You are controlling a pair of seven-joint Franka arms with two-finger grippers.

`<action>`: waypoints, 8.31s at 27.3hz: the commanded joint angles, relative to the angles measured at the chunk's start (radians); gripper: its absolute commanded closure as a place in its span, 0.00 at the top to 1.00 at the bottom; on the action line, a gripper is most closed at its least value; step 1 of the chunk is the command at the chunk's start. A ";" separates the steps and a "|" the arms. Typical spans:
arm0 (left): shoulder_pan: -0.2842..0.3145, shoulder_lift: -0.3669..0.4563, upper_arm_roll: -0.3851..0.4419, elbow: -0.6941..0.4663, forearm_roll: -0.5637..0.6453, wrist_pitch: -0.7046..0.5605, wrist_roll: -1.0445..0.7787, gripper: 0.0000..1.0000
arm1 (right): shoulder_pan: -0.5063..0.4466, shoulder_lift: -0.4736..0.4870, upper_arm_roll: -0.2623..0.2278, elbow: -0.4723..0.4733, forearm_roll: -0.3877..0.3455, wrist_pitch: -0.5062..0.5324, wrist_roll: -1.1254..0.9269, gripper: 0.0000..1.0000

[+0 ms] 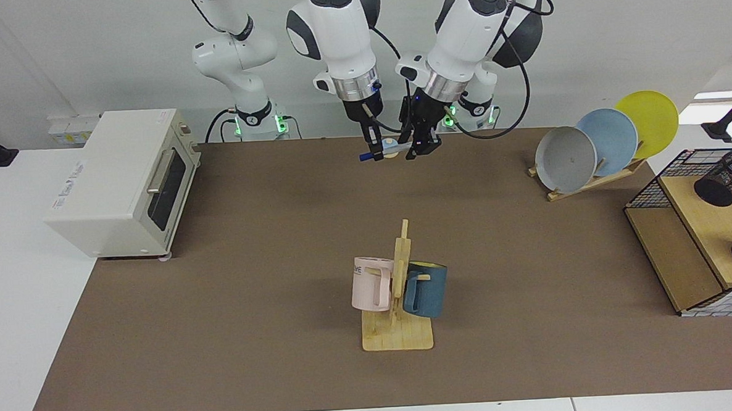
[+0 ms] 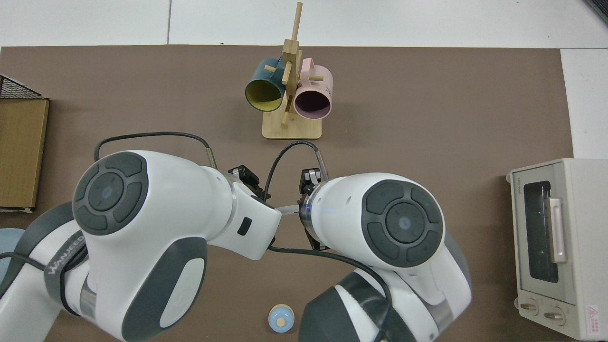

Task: Put markers into pen holder

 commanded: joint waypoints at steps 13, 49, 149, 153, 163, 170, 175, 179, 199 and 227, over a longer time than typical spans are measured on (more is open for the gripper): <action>-0.020 -0.002 0.009 -0.009 -0.018 0.032 -0.100 0.00 | -0.026 0.008 0.004 0.004 0.021 0.010 -0.016 0.44; 0.219 -0.019 0.026 -0.003 0.669 -0.210 -0.253 0.00 | -0.417 -0.104 -0.019 0.015 -0.017 -0.383 -1.700 1.00; 0.618 0.148 0.276 0.169 1.256 0.143 0.865 0.00 | -0.481 -0.081 -0.015 0.180 -0.121 -0.495 -1.803 1.00; 0.647 0.162 0.275 0.171 1.256 0.175 0.863 0.00 | -0.481 -0.081 -0.015 0.180 -0.121 -0.495 -1.803 1.00; 0.687 0.213 0.275 0.180 1.229 0.235 0.857 0.00 | -0.483 -0.081 -0.015 0.180 -0.121 -0.495 -1.805 1.00; 0.689 0.213 0.275 0.171 1.134 0.230 0.862 0.00 | -0.481 -0.081 -0.015 0.180 -0.121 -0.495 -1.803 1.00; 0.689 0.213 0.275 0.166 1.083 0.232 0.865 0.00 | -0.481 -0.081 -0.015 0.180 -0.121 -0.493 -1.803 1.00; 0.687 0.211 0.275 0.146 1.060 0.233 0.865 0.00 | -0.481 -0.081 -0.015 0.180 -0.121 -0.495 -1.803 1.00; 0.689 0.217 0.275 0.111 1.023 0.246 0.866 0.00 | -0.481 -0.081 -0.015 0.180 -0.121 -0.495 -1.803 1.00; 0.673 0.223 0.275 0.178 1.023 0.235 0.882 0.54 | -0.481 -0.081 -0.015 0.180 -0.121 -0.493 -1.805 1.00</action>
